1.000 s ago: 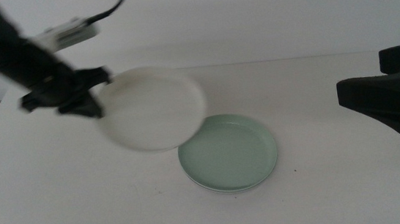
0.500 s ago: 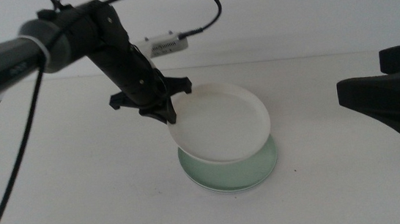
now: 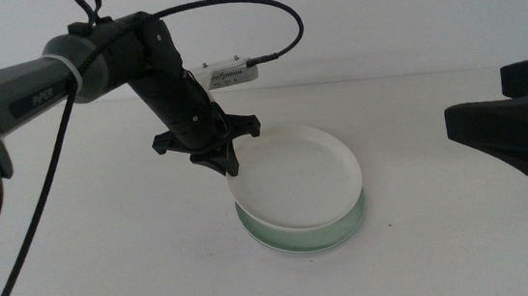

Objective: Stack the three bowls on top of each other.

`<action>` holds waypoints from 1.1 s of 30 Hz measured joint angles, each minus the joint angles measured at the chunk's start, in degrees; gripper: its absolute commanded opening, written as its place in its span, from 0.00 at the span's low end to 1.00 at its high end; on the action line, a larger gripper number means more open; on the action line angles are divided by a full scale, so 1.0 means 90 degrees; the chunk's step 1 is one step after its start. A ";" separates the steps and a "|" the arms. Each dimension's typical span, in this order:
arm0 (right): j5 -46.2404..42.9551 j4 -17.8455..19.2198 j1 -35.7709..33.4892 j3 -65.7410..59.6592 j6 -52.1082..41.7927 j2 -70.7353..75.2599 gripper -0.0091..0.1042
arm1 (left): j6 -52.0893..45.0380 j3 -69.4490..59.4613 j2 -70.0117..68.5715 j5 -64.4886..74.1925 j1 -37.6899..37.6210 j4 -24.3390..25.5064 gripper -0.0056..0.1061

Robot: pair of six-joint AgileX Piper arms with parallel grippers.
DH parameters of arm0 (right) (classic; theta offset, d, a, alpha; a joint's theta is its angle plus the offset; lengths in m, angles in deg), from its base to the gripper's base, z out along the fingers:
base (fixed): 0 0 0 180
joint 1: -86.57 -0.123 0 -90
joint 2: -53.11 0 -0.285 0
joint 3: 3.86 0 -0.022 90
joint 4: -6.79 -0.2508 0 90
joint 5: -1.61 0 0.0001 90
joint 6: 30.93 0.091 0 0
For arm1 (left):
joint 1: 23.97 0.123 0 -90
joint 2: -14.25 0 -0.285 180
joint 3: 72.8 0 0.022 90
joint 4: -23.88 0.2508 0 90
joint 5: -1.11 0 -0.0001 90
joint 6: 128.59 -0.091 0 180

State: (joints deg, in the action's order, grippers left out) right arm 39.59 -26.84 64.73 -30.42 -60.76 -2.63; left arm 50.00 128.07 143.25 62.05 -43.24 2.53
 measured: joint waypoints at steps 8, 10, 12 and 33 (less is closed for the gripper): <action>0.0000 0.0000 0.0000 0.0000 0.0000 0.0000 0.78 | -0.0057 0.0000 0.0045 0.0013 -0.0071 0.0000 0.03; 0.0000 0.0000 0.0000 0.0000 0.0000 0.0000 0.78 | -0.0057 0.0000 0.0093 0.0013 -0.0082 0.0000 0.03; 0.0000 0.0000 0.0000 0.0000 0.0000 0.0000 0.78 | -0.0100 0.0000 0.0173 0.0038 -0.0082 -0.0012 0.03; 0.0000 0.0000 0.0000 0.0000 0.0000 0.0000 0.78 | -0.0337 0.0015 0.0243 0.0060 -0.0082 -0.0102 0.63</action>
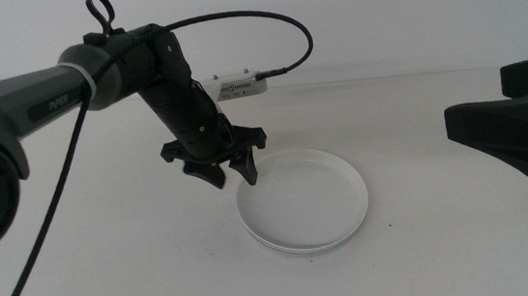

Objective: Stack the three bowls on top of each other.

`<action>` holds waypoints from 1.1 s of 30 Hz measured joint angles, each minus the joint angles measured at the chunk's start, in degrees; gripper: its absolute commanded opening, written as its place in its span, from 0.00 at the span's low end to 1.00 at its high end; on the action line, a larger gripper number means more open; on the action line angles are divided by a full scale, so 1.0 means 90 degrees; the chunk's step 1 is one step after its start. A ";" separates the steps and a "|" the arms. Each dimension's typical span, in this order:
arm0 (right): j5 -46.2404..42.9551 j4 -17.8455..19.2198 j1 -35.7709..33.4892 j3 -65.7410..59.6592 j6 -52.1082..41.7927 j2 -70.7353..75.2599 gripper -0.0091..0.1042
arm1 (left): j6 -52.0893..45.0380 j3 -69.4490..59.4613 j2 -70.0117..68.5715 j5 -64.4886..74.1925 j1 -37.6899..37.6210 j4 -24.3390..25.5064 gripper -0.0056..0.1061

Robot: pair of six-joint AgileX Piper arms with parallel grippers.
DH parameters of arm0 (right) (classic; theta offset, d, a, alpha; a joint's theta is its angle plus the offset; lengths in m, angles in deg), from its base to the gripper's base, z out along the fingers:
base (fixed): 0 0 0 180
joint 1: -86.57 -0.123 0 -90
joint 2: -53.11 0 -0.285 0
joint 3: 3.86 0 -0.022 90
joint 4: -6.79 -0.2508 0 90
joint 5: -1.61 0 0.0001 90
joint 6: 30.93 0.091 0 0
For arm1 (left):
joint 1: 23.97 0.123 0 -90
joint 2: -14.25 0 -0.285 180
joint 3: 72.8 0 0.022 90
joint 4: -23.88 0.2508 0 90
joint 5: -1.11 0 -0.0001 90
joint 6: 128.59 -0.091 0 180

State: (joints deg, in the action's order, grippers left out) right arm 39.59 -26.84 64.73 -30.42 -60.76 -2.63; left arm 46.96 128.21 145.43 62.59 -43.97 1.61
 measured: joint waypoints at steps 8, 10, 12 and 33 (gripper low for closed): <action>0.0000 0.0000 0.0000 0.0000 0.0000 0.0000 0.78 | 0.0247 0.0595 -0.0511 0.0256 0.0398 0.0088 0.89; 0.0000 0.0000 0.0000 0.0000 0.0000 0.0000 0.78 | 0.0309 0.0648 -0.0774 0.0256 0.0543 0.0112 0.89; 0.0000 0.0000 0.0000 0.0000 0.0000 0.0000 0.78 | 0.0322 0.0662 -0.1100 0.0273 0.0711 0.0295 0.89; -0.0837 0.1585 0.0015 0.0000 0.2242 -0.0303 0.78 | -0.0322 -0.5678 -0.7269 -0.3433 0.1895 0.0536 0.89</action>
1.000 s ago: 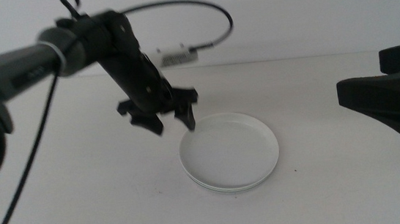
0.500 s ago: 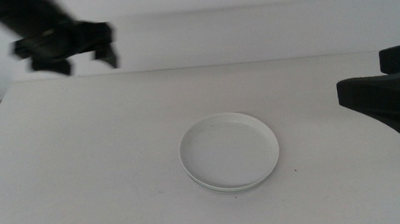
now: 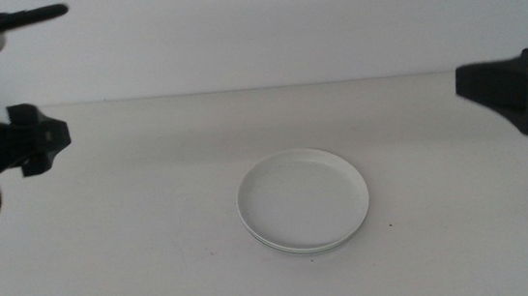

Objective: Stack the three bowls on top of each other.

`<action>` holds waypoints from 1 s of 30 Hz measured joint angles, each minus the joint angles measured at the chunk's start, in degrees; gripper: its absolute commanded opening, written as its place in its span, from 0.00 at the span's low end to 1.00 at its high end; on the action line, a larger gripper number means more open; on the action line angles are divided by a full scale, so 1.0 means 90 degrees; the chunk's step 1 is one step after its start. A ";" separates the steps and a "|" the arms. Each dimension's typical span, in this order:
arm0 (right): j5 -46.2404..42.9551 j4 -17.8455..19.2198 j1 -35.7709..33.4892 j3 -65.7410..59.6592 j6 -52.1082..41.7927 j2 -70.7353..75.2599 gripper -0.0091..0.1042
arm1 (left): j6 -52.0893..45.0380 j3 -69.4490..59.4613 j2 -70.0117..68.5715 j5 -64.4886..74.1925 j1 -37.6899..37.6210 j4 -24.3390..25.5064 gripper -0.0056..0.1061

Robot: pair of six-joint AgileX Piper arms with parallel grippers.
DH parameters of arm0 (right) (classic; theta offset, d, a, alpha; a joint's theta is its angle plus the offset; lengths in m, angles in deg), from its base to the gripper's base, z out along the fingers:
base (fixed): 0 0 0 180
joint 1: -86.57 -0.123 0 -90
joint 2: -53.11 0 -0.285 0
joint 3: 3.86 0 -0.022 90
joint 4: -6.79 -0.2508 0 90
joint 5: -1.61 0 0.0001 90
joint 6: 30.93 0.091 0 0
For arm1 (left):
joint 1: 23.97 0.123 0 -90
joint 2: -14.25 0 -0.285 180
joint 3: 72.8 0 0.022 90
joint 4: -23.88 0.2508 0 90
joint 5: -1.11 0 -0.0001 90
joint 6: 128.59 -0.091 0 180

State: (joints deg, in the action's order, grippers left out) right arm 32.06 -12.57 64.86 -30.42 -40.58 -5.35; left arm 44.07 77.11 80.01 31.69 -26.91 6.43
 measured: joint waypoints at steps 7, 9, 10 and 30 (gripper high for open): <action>-0.0249 0.1078 0.1091 0.0000 0.0804 -0.0170 0.78 | -0.0158 -0.0849 -0.1149 -0.0320 0.0000 0.0034 0.89; -0.0265 0.1164 0.1542 -0.0025 0.0728 0.0026 0.78 | -0.0170 -0.1206 -0.1652 -0.0402 0.0000 -0.0069 0.89; -0.0303 0.1180 0.1691 -0.0073 0.0689 0.0174 0.78 | -0.0170 -0.1340 -0.1856 -0.0424 0.0000 -0.0102 0.89; -0.1454 0.1261 0.2095 -0.1692 0.0324 0.2624 0.78 | -0.0186 -0.2409 -0.3870 -0.1406 0.0000 -0.0134 0.89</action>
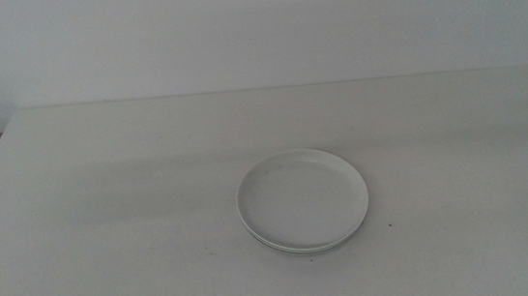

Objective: Stack the three bowls on top of each other.

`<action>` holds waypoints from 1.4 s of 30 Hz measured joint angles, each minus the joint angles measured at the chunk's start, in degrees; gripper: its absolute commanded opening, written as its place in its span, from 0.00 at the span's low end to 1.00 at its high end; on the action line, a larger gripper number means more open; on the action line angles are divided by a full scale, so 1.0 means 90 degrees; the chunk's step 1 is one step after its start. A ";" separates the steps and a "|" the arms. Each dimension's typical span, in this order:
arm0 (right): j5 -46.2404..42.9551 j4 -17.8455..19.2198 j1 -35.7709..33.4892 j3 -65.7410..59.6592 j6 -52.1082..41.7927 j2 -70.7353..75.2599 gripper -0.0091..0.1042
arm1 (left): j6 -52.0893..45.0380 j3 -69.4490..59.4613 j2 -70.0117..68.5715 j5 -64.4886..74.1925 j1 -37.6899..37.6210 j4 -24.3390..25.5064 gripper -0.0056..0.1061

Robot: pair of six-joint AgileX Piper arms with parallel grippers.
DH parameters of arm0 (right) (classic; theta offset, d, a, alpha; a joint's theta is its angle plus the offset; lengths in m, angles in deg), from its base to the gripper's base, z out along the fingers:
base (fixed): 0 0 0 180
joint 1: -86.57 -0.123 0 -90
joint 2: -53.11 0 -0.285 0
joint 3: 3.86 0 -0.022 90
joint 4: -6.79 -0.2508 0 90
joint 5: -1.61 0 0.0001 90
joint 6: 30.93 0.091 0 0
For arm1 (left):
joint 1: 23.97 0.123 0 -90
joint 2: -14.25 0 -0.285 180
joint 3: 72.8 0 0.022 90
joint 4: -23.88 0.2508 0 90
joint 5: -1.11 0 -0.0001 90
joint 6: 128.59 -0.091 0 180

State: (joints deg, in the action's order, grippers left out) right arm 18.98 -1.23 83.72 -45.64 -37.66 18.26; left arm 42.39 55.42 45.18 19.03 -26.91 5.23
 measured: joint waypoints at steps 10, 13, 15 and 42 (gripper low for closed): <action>-0.0040 -0.0021 0.0000 -0.0023 0.0000 0.0026 0.78 | 0.0000 -0.0015 -0.0125 -0.0011 0.0000 0.0000 0.89; -0.0040 -0.0021 0.0000 -0.0023 0.0000 0.0026 0.78 | 0.0000 -0.0069 -0.0348 -0.0011 0.0000 0.0000 0.89; -0.0040 -0.0021 0.0000 -0.0023 0.0000 0.0026 0.78 | 0.0000 -0.0128 -0.0524 -0.0011 0.0000 0.0000 0.89; -0.0489 -0.0369 0.0600 -0.3893 0.0000 0.2973 0.78 | 0.0000 -0.2772 -0.2394 -0.0673 0.0000 0.0536 0.89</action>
State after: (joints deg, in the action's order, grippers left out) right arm 14.57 -4.55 89.12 -80.68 -37.66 45.02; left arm 42.39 30.47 23.64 12.97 -26.91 10.05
